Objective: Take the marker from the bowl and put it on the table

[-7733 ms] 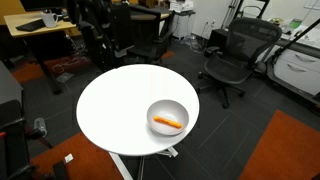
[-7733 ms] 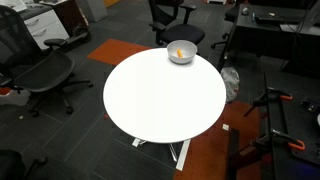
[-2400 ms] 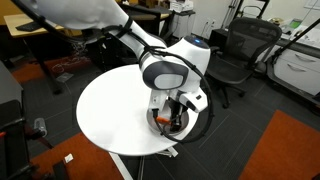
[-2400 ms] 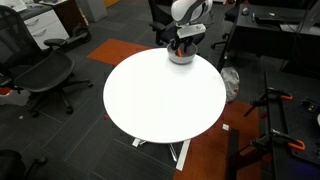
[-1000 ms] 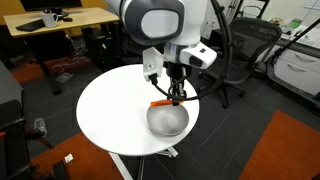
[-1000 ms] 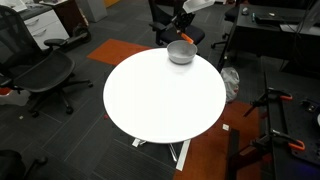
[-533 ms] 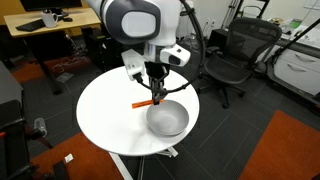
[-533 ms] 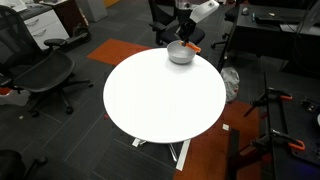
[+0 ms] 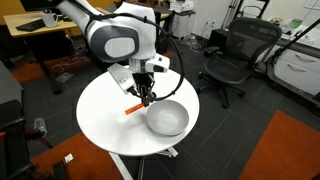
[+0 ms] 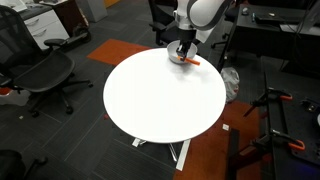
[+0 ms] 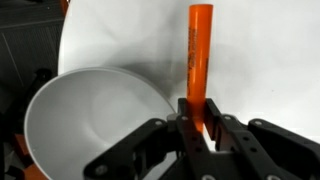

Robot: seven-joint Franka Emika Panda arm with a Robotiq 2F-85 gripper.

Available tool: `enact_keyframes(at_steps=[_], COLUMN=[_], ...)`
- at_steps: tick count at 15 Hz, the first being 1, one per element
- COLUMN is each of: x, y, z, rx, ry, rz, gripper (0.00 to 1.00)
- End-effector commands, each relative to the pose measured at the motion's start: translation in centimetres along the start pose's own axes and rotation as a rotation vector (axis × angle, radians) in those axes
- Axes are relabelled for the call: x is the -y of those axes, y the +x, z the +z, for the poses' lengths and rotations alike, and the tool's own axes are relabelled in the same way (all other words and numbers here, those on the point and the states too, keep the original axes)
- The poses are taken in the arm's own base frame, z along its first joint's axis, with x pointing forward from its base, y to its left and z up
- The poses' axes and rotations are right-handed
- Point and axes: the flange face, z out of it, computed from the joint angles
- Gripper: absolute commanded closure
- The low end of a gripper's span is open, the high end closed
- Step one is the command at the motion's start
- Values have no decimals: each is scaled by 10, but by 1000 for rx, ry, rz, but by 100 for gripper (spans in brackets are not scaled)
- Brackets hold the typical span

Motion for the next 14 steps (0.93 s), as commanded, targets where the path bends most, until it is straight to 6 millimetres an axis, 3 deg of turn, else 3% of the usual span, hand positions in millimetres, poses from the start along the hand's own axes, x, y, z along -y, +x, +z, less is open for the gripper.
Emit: enact_keyframes(at_steps=[1, 8, 9, 10, 14], x=[16, 32, 32, 33, 31], y=[-17, -23, -23, -23, -22], z=[1, 7, 7, 7, 6], rx=[-19, 8, 10, 12, 13], ry=[19, 51, 55, 57, 59], rz=[-111, -214, -216, -223, -230], gripper=[95, 95, 56, 55, 27])
